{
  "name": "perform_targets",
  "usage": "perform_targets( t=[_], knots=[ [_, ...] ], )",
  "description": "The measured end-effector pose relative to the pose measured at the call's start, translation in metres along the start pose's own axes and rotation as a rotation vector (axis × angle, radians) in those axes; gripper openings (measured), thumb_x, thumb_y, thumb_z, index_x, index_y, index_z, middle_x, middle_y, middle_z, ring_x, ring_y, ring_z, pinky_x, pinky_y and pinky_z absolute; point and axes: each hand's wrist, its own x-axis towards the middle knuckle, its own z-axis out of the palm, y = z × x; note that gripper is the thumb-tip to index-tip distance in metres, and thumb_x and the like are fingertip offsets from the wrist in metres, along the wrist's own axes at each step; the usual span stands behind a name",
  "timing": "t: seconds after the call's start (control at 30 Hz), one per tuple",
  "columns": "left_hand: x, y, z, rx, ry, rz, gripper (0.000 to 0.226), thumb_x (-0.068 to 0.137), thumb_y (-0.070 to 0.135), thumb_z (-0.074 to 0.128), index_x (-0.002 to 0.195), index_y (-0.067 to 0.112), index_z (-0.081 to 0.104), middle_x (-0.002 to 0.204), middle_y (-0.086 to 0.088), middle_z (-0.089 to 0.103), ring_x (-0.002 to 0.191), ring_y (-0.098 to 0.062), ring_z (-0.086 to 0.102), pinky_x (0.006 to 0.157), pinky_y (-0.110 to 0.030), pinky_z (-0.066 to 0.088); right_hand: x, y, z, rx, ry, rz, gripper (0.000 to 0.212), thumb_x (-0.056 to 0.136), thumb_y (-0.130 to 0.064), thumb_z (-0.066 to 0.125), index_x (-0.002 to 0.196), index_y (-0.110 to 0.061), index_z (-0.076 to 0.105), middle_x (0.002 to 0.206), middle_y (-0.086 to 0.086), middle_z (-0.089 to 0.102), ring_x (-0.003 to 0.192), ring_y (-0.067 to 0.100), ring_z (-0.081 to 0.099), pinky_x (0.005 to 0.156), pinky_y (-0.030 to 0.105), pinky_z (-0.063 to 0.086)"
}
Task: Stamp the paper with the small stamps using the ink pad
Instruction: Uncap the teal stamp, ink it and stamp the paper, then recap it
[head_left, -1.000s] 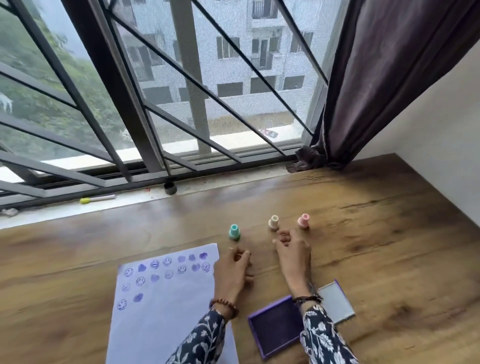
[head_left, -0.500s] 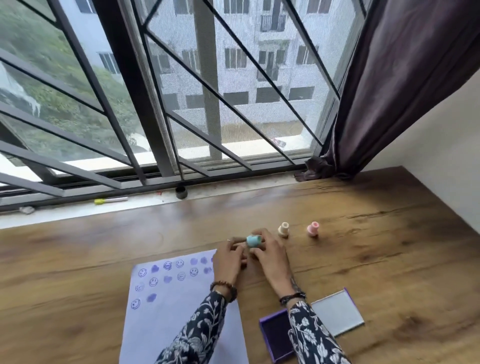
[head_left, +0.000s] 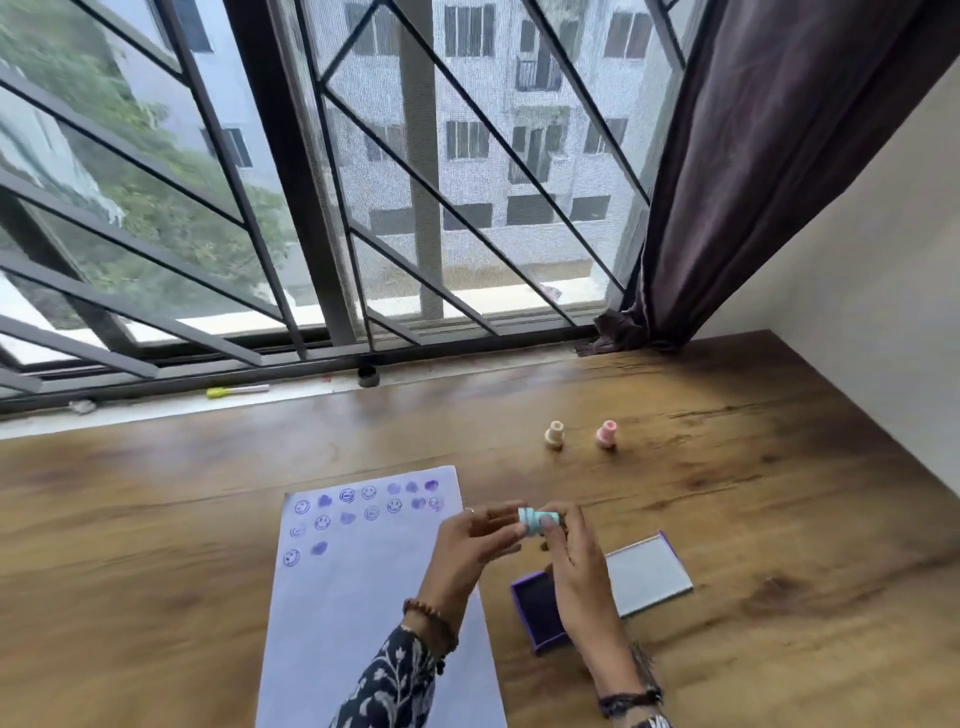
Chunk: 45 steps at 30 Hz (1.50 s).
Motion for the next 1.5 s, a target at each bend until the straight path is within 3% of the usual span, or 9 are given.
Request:
perform_targets(
  t=[0.1, 0.27, 0.43, 0.67, 0.83, 1.03, 1.07, 1.2, 1.5],
  knots=[
    [-0.008, 0.001, 0.006, 0.124, 0.018, 0.096, 0.026, 0.072, -0.001, 0.071, 0.096, 0.010, 0.072, 0.078, 0.005, 0.074, 0.074, -0.004, 0.068, 0.065, -0.011, 0.052, -0.007, -0.003, -0.003, 0.056, 0.114, 0.136, 0.038, 0.090, -0.045, 0.030, 0.080, -0.013, 0.049, 0.069, 0.005, 0.049, 0.063, 0.018, 0.048, 0.060, 0.025, 0.039],
    [-0.005, -0.005, -0.002, 0.680, 0.100, 0.304, 0.032, 0.074, -0.005, 0.066, 0.101, 0.012, 0.069, 0.094, -0.007, 0.068, 0.086, -0.017, 0.062, 0.076, -0.015, 0.047, -0.012, -0.005, -0.027, 0.964, 0.105, 0.592, 0.028, 0.097, -0.015, 0.038, 0.077, -0.004, 0.056, 0.059, 0.011, 0.049, 0.038, 0.011, 0.055, 0.036, 0.019, 0.046],
    [-0.006, -0.023, -0.013, 1.013, 0.001, 0.312, 0.029, 0.088, 0.007, 0.053, 0.114, 0.015, 0.061, 0.114, -0.006, 0.063, 0.109, -0.022, 0.055, 0.091, -0.028, 0.042, -0.030, 0.007, -0.046, 1.134, 0.069, 0.587, 0.026, 0.095, -0.009, 0.038, 0.077, -0.005, 0.058, 0.051, 0.005, 0.063, 0.042, 0.009, 0.059, 0.041, 0.016, 0.051],
    [-0.024, -0.037, -0.009, 1.119, -0.011, 0.405, 0.046, 0.085, 0.035, 0.060, 0.127, 0.019, 0.050, 0.141, -0.003, 0.044, 0.130, -0.022, 0.036, 0.107, -0.027, 0.029, -0.042, 0.024, -0.069, 0.847, 0.109, 0.445, 0.016, 0.086, 0.002, 0.053, 0.077, -0.009, 0.060, 0.068, 0.006, 0.066, 0.058, 0.009, 0.064, 0.055, 0.015, 0.055],
    [-0.033, -0.056, -0.005, 1.331, -0.091, 0.367, 0.082, 0.070, 0.063, 0.061, 0.138, 0.027, 0.032, 0.155, 0.005, 0.015, 0.143, -0.016, 0.004, 0.115, -0.028, 0.004, -0.041, 0.027, -0.066, 0.014, 0.140, 0.170, 0.018, 0.073, -0.004, 0.071, 0.075, -0.022, 0.068, 0.080, 0.002, 0.068, 0.071, 0.012, 0.061, 0.061, 0.005, 0.043],
    [-0.032, -0.060, -0.003, 1.304, -0.067, 0.348, 0.081, 0.069, 0.059, 0.065, 0.136, 0.029, 0.033, 0.154, 0.006, 0.019, 0.143, -0.017, 0.002, 0.113, -0.029, 0.000, -0.044, 0.035, -0.046, -0.587, 0.026, -0.132, 0.018, 0.078, -0.006, 0.065, 0.095, -0.012, 0.066, 0.095, 0.006, 0.066, 0.086, 0.022, 0.063, 0.074, 0.028, 0.047],
    [-0.031, -0.060, -0.003, 1.302, -0.064, 0.348, 0.080, 0.069, 0.058, 0.065, 0.136, 0.029, 0.034, 0.154, 0.006, 0.021, 0.143, -0.017, 0.002, 0.113, -0.029, 0.001, -0.047, 0.037, -0.043, -0.645, 0.012, -0.158, 0.018, 0.078, -0.006, 0.066, 0.095, -0.012, 0.065, 0.093, 0.007, 0.066, 0.082, 0.024, 0.065, 0.070, 0.033, 0.051],
    [-0.030, -0.059, -0.002, 1.305, -0.067, 0.363, 0.078, 0.068, 0.056, 0.066, 0.134, 0.028, 0.036, 0.147, 0.008, 0.031, 0.142, -0.015, 0.007, 0.109, -0.026, -0.001, -0.054, 0.037, -0.040, -0.818, -0.009, -0.272, 0.027, 0.064, -0.006, 0.080, 0.083, -0.017, 0.063, 0.075, -0.002, 0.064, 0.065, 0.014, 0.064, 0.047, 0.022, 0.052],
    [-0.028, -0.063, -0.002, 1.316, -0.082, 0.409, 0.072, 0.073, 0.055, 0.061, 0.133, 0.024, 0.036, 0.138, 0.010, 0.042, 0.142, -0.009, 0.011, 0.109, -0.027, -0.007, -0.002, 0.024, -0.049, -0.908, -0.358, -0.128, 0.019, 0.085, -0.012, 0.055, 0.102, -0.013, 0.061, 0.107, 0.009, 0.062, 0.101, 0.030, 0.058, 0.083, 0.036, 0.047]
  ],
)
